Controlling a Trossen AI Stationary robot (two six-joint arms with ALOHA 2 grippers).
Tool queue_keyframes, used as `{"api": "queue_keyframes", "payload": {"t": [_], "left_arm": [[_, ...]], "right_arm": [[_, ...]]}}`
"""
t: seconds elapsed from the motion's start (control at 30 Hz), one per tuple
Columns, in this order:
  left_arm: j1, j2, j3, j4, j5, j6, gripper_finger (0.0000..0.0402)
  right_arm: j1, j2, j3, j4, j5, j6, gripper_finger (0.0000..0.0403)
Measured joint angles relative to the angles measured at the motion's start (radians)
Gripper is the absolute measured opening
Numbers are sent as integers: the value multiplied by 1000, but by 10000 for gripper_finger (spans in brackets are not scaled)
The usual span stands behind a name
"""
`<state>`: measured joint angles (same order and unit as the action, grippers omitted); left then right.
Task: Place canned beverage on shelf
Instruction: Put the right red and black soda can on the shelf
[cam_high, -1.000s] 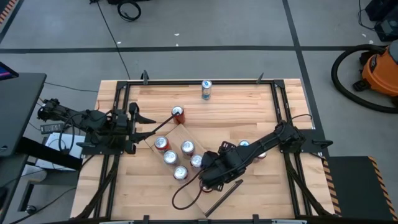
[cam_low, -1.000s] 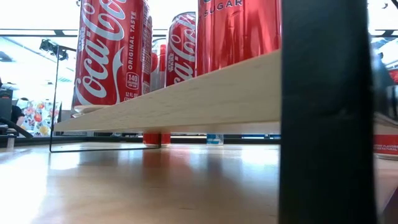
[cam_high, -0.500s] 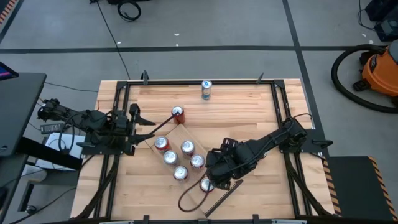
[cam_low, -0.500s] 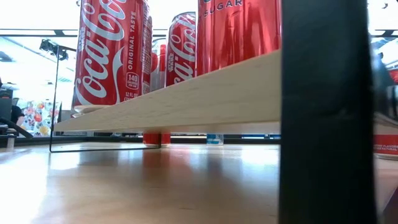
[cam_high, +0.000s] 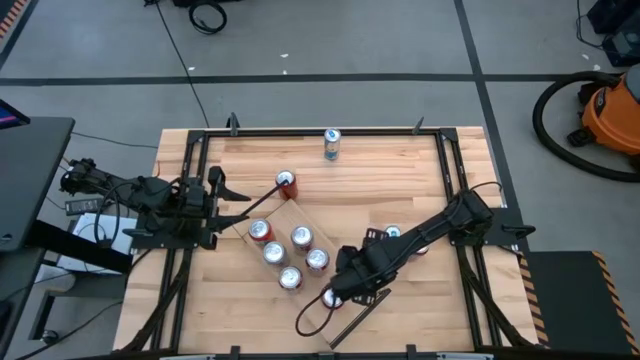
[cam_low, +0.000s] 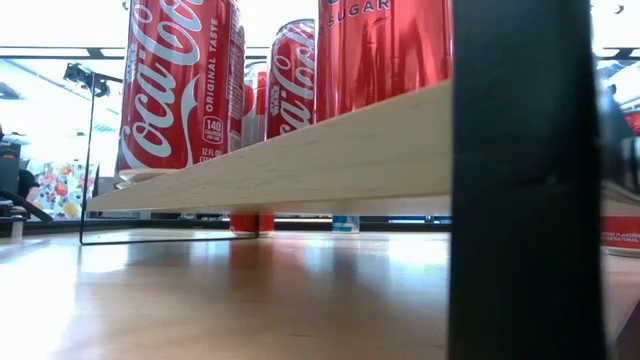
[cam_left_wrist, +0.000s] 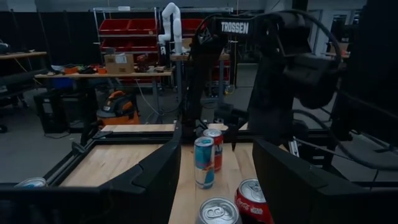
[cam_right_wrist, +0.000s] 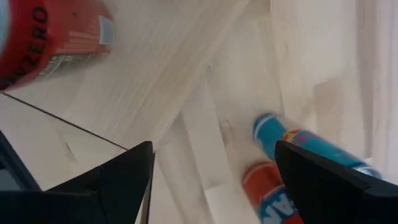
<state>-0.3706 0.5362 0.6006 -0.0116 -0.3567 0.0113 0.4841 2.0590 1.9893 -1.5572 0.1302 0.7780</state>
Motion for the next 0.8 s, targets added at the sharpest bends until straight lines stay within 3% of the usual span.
{"api": "queue_keyframes", "payload": {"t": [0.8], "left_arm": [[0, 0, 0, 0, -1, 1, 210]], "right_arm": [[-1, 0, -116, 256, -59, 147, 347]]}}
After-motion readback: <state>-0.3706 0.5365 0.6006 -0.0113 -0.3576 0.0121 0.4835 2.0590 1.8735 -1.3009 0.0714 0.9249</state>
